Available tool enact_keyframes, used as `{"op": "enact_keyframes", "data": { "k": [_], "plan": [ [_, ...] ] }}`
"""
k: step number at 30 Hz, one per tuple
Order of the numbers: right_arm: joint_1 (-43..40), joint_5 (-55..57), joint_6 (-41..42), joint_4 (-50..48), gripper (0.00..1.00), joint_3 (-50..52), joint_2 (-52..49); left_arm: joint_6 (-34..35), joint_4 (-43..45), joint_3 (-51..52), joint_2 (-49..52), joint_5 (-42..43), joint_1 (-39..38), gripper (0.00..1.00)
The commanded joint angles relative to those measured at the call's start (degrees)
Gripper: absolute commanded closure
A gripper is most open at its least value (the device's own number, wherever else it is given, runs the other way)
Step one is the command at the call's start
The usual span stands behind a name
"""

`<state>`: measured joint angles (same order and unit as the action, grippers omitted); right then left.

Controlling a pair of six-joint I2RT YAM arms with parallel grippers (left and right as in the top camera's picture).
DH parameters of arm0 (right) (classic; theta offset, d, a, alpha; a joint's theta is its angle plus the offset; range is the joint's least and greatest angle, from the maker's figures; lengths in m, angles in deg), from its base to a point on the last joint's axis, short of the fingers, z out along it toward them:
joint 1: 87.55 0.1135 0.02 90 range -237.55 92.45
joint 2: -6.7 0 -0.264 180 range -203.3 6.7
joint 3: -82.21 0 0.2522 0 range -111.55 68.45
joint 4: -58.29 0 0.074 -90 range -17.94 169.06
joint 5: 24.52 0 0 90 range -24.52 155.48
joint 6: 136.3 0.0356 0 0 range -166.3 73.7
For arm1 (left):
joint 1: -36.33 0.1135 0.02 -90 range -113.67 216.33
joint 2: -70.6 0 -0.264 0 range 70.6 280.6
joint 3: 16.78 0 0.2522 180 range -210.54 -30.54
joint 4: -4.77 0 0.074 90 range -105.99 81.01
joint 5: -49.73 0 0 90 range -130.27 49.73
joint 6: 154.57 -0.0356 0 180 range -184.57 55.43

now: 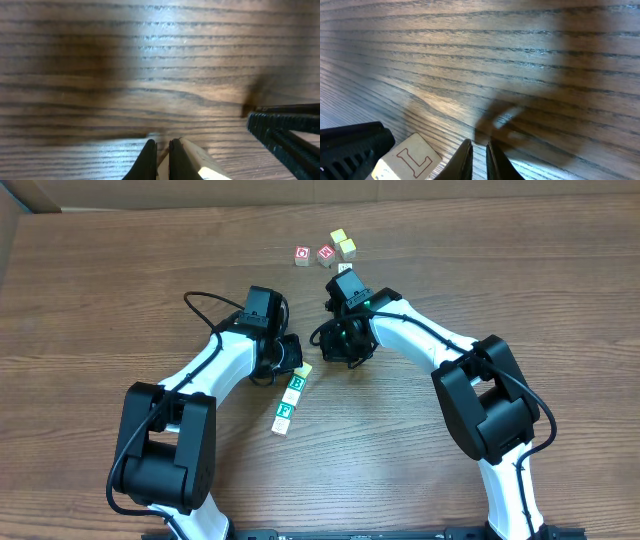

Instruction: Flip 5 blocks

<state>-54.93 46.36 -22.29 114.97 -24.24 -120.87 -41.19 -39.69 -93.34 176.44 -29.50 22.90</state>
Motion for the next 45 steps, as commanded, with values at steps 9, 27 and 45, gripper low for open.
{"op": "enact_keyframes", "data": {
  "k": [9,27,45],
  "plan": [
    [-0.3,0.2,0.0,0.0,0.87,-1.3,3.2,-1.6,-2.1,-2.8,0.4,-4.6,0.0,0.96],
    [12.3,12.3,-4.0,27.9,0.96,-5.5,17.2,-17.7,-17.0,-21.9,-0.6,-6.3,0.0,0.96],
    [39.3,26.2,-2.5,17.4,0.96,2.4,17.2,-31.3,-16.1,-21.9,7.3,7.5,2.8,0.96]
  ]
}}
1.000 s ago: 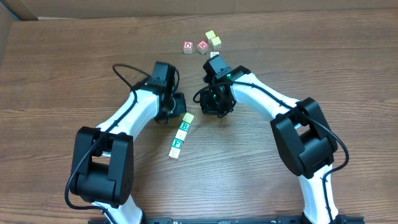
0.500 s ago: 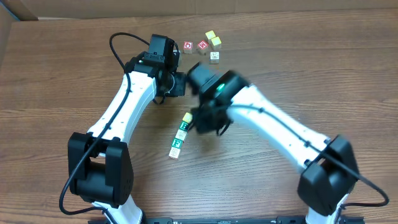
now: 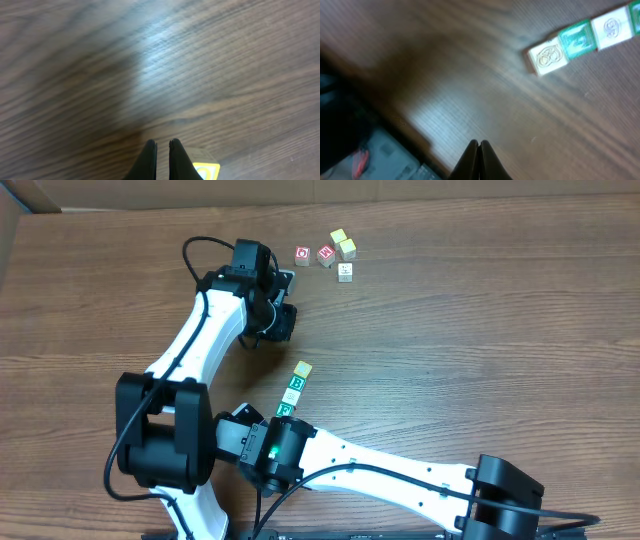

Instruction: Flip 5 blocks

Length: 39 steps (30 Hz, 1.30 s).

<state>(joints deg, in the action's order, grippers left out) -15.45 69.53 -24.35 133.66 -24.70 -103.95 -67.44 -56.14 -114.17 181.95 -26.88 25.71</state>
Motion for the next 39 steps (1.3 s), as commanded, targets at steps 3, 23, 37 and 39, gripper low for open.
{"op": "enact_keyframes", "data": {
  "k": [3,23,37,39],
  "plan": [
    [-0.8,3.0,-3.3,-7.1,0.96,8.4,0.3,-6.3,1.4,-1.1,3.5,5.7,0.3,0.96],
    [-7.2,-4.8,-8.0,-13.3,0.96,14.8,0.3,-14.2,0.6,-1.1,5.2,9.8,2.4,0.96],
    [-9.9,-20.6,-17.5,-20.0,0.96,17.1,0.3,-21.5,-1.8,-0.9,5.2,15.1,2.4,0.96],
    [-10.4,-20.7,-17.5,-20.8,0.96,18.1,0.3,-21.7,-1.9,-0.9,5.3,15.0,2.5,0.96]
  ]
}}
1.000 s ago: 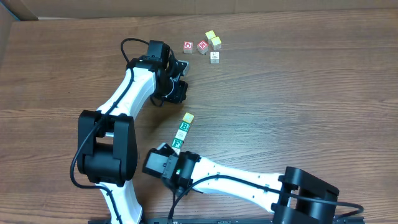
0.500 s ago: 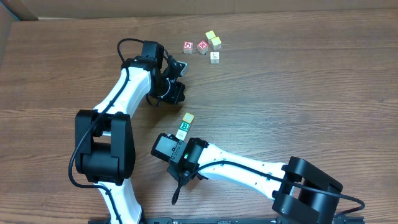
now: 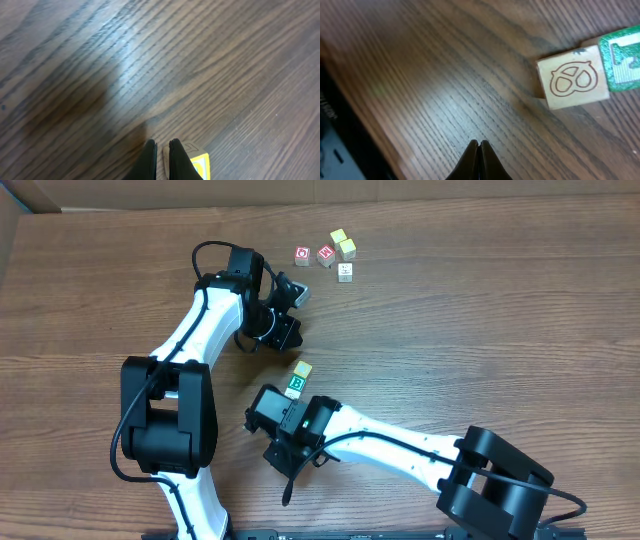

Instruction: Flip 5 blocks

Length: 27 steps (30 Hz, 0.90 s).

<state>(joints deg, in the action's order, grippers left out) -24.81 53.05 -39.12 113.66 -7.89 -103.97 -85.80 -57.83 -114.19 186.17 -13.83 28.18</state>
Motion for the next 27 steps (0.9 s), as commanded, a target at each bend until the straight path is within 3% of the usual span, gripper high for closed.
{"op": "enact_keyframes", "data": {
  "k": [1,6,27],
  "plan": [
    [-1.2,-4.2,-2.8,-1.7,0.96,2.0,0.3,-3.4,-0.2,-0.9,1.1,1.9,0.0,0.96],
    [-1.3,-7.3,-5.4,-7.2,0.96,5.6,0.3,-3.6,-0.3,-0.8,1.4,1.9,0.0,0.96],
    [-2.4,-6.8,-7.3,-8.1,0.96,5.1,1.2,-6.0,-1.7,-0.8,6.6,5.8,0.0,0.96]
  ]
}}
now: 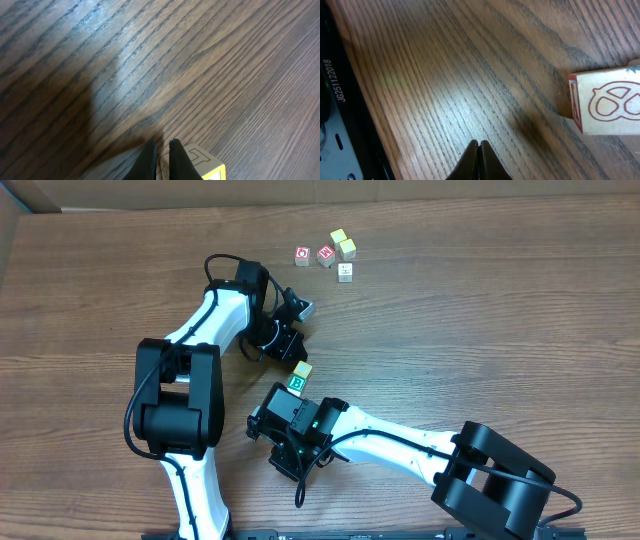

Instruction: Flip 5 blocks

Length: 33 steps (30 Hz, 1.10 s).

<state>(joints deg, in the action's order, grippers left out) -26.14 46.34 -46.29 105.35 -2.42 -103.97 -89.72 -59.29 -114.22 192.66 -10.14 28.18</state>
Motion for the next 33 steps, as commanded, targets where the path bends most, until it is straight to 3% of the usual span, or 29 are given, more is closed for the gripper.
{"op": "enact_keyframes", "data": {
  "k": [1,9,19,27,33],
  "plan": [
    [-1.9,-0.5,0.4,0.2,0.96,-0.8,2.4,-2.1,-0.2,-0.8,0.1,2.7,0.0,0.96],
    [-10.8,-3.9,1.9,0.9,0.96,-1.3,16.5,-2.1,-0.3,-0.8,0.1,2.7,0.0,0.96],
    [-11.8,-3.5,1.5,1.2,0.96,4.9,16.1,-3.6,-1.7,-0.8,0.1,1.8,0.0,0.96],
    [-9.7,-4.5,6.8,-11.4,0.96,14.8,16.0,-0.3,6.2,-0.8,0.1,2.7,0.0,0.96],
    [-9.7,-2.3,7.7,-14.2,0.96,18.1,16.0,1.4,7.1,-1.0,0.1,3.7,-0.1,0.88]
  ]
}}
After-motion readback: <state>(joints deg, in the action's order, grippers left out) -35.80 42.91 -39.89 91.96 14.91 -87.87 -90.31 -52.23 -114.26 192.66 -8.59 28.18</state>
